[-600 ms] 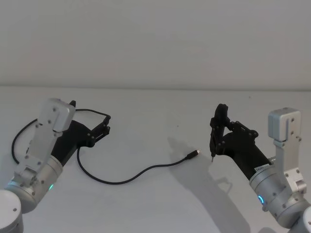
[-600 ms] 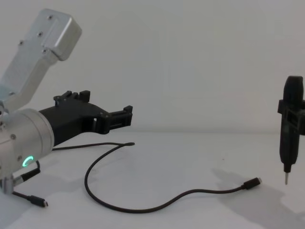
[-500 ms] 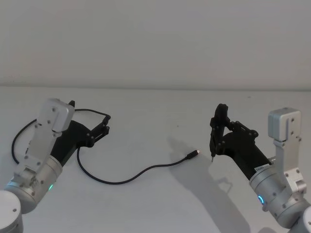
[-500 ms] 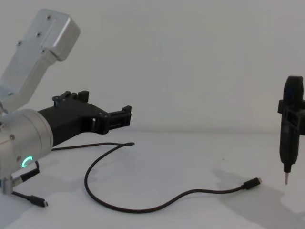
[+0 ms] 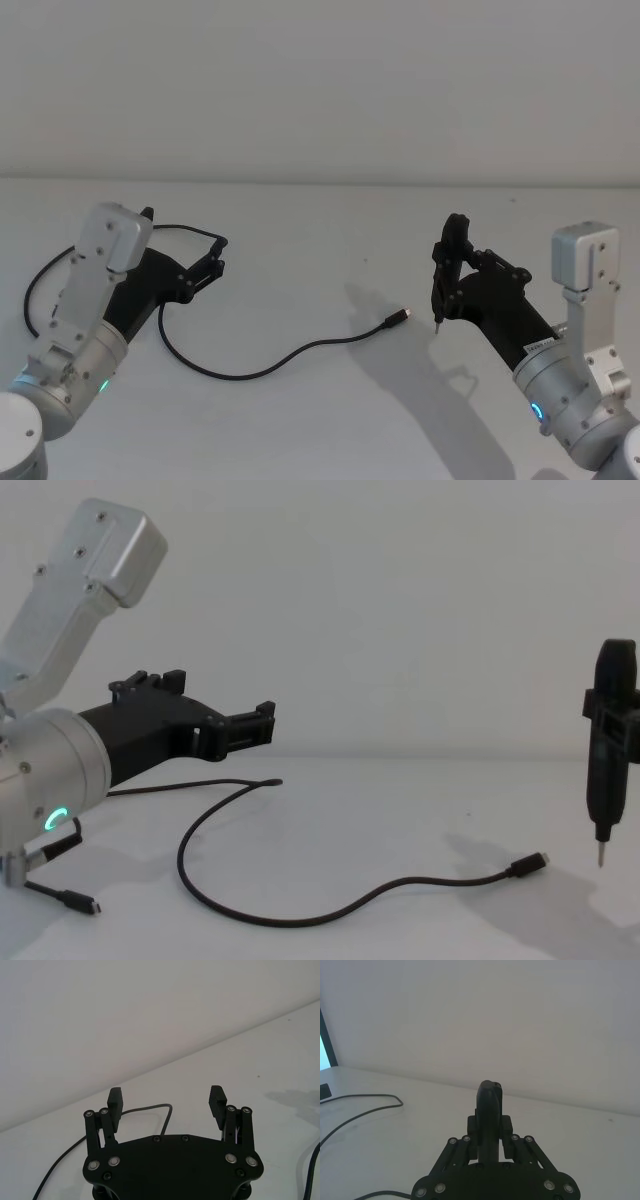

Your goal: Pick up the data cable with the one hand.

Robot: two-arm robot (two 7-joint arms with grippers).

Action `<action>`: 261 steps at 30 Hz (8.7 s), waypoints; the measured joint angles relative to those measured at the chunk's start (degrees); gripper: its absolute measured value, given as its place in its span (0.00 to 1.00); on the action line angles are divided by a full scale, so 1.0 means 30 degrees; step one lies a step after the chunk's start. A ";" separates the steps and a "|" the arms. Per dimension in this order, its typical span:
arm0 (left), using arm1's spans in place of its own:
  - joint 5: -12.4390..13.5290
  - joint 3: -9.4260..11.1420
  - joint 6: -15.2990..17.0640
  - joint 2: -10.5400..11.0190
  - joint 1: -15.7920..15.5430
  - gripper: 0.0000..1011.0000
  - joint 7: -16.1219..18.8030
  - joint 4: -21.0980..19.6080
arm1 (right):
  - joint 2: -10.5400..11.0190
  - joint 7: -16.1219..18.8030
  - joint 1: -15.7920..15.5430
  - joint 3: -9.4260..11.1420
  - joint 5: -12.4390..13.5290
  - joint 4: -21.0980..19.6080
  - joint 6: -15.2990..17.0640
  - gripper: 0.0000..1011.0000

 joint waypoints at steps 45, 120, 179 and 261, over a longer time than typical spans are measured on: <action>-0.1589 0.1828 0.4889 -0.0239 -0.4029 0.99 -0.6228 0.1014 | -0.0001 0.0001 -0.0001 -0.0001 0.0000 0.0000 0.0000 0.27; -0.1160 0.6049 0.7360 -0.0521 -0.8343 0.99 -1.2052 0.6314 | -0.0001 0.0001 0.0000 -0.0001 0.0001 0.0001 -0.0001 0.27; -0.0837 0.5950 0.8025 -0.0977 -0.8176 0.42 -1.1666 0.6661 | -0.0001 0.0000 -0.0001 0.0000 0.0001 0.0001 0.0001 0.27; -0.1047 0.5867 0.5077 -0.0405 -0.8878 0.05 -1.3822 0.5296 | -0.0703 0.0300 0.0243 0.0841 0.0741 -0.2000 -0.0026 0.27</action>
